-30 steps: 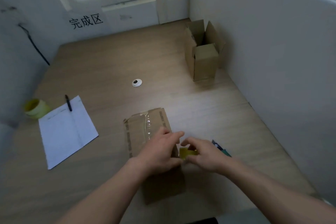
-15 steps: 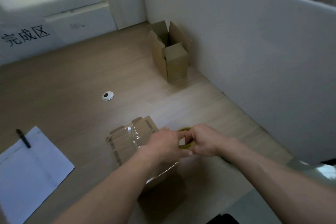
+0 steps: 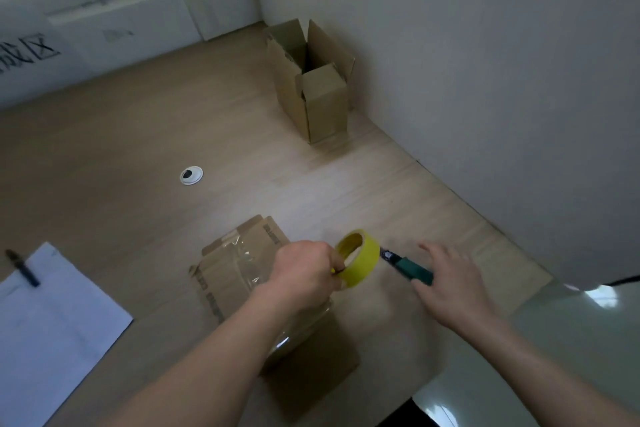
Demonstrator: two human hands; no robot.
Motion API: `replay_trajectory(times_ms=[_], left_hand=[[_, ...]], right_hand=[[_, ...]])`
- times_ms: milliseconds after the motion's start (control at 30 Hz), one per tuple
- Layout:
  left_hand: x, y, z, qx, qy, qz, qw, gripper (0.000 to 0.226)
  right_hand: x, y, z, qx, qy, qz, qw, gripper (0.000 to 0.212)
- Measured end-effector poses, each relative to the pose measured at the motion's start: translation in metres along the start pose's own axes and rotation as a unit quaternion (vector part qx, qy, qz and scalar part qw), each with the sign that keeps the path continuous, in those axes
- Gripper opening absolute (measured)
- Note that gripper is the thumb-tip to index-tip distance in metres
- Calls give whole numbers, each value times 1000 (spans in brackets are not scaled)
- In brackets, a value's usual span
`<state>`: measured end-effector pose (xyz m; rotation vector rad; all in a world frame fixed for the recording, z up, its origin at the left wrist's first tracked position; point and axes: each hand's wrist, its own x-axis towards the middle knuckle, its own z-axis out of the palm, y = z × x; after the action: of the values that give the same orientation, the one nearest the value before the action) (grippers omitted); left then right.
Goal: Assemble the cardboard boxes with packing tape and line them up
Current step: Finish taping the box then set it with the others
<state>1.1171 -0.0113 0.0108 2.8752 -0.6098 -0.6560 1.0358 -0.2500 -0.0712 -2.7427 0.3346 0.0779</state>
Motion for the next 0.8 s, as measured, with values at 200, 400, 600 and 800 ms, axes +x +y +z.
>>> replay_trajectory(times_ms=[200,400,600,800], left_hand=[[1,-3,2,-69,-14,-40,997,31],[2,-2,2,-75,-14,-43,996,27],[1,-3,0,-79,-19,-43,996,25],[1,-3,1,-73,-15,-42,996,27]], right_hand=[[-29,25,28,-61,-50,48,996,46],[-95,-4,-11,384,129,32,914,29],[-121,-27,1,341,116,-71,930,25],[-114,-39,11,328,107,-112,932,32]])
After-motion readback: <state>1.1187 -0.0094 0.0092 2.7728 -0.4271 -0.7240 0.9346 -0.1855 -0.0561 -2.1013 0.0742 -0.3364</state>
